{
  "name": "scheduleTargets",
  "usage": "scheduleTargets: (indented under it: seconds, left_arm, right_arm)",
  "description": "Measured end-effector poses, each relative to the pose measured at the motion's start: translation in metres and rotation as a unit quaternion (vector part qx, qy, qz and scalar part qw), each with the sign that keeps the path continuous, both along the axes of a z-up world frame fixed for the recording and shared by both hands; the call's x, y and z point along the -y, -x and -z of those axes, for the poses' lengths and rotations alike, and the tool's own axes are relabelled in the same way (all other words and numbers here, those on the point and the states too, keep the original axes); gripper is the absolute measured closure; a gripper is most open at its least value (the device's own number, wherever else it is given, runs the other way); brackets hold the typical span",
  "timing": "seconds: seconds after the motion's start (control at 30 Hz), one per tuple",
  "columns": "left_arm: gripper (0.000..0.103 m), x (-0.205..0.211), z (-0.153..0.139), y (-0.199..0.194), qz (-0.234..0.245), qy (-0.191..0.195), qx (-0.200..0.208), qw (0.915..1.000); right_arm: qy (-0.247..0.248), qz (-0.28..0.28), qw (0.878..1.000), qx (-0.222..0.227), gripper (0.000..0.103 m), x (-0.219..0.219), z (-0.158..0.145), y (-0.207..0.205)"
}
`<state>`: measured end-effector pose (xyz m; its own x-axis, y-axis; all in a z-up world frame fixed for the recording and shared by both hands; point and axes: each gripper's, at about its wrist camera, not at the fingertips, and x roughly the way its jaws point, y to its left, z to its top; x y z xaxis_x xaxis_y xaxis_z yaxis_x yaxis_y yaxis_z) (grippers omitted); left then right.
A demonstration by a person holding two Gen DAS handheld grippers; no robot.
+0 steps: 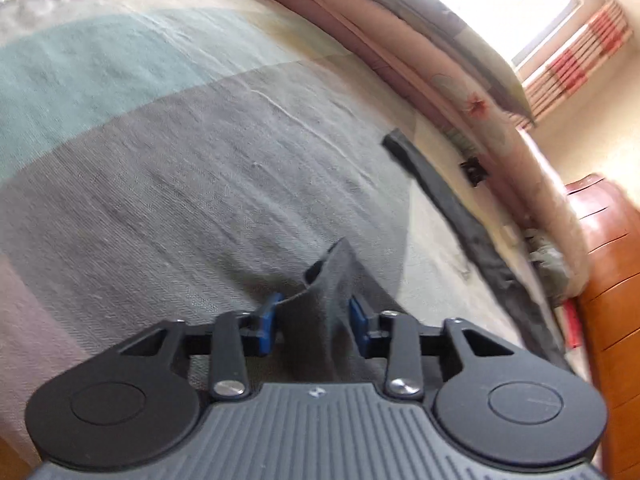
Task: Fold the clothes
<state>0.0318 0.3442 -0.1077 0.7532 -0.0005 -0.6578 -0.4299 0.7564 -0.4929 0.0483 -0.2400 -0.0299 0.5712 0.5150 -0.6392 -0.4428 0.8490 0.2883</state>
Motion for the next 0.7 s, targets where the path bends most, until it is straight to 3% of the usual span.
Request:
scheduleTargets:
  seconds: [0.2, 0.43, 0.57, 0.7]
  left_arm:
    - [0.097, 0.011, -0.021, 0.014, -0.021, -0.038, -0.007, 0.999]
    - [0.097, 0.005, -0.036, 0.049, -0.044, -0.03, -0.012, 0.9985]
    - [0.097, 0.0, -0.028, 0.062, -0.064, -0.028, -0.026, 0.9972]
    - [0.103, -0.01, -0.02, 0.069, -0.084, -0.025, -0.043, 0.9952]
  right_arm:
    - [-0.003, 0.023, 1.0, -0.012, 0.045, 0.011, 0.004, 0.002]
    - [-0.038, 0.104, 0.992, -0.062, 0.045, 0.058, 0.019, -0.002]
    - [-0.075, 0.182, 0.976, -0.095, 0.045, 0.1, 0.036, -0.006]
    - [-0.117, 0.271, 0.949, -0.107, 0.044, 0.148, 0.054, -0.009]
